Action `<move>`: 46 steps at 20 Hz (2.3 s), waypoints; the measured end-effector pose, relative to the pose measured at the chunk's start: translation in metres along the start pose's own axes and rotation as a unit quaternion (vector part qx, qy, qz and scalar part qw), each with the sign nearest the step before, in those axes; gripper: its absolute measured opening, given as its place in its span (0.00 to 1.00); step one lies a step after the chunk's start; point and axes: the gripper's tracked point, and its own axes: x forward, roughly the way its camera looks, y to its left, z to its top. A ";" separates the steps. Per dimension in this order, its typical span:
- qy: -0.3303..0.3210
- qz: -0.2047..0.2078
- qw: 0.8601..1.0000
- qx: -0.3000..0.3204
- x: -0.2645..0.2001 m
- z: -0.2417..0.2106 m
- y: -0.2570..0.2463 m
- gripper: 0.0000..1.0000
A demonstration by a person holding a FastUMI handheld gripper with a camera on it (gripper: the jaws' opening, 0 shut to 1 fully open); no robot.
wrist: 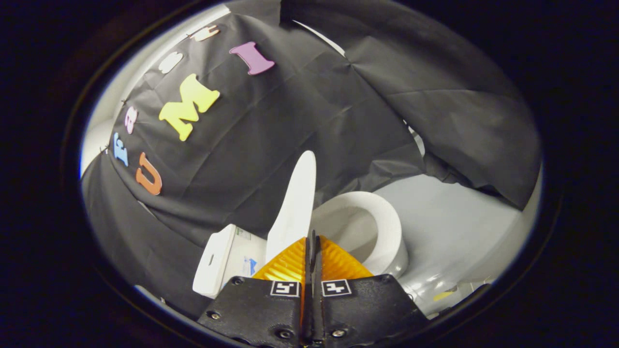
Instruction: Open the toilet lid.
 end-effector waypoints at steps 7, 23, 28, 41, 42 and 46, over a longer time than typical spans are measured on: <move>-0.011 -0.006 0.999 -0.047 -0.007 0.001 0.037 0.04; -0.033 -0.021 0.993 -0.110 -0.020 0.001 0.092 0.04; -0.039 -0.025 0.991 -0.127 -0.022 -0.002 0.110 0.04; -0.060 -0.031 0.979 -0.190 -0.026 -0.017 0.172 0.04; -0.061 -0.032 0.979 -0.193 -0.026 -0.019 0.177 0.04; -0.064 -0.032 0.973 -0.218 -0.025 -0.026 0.203 0.04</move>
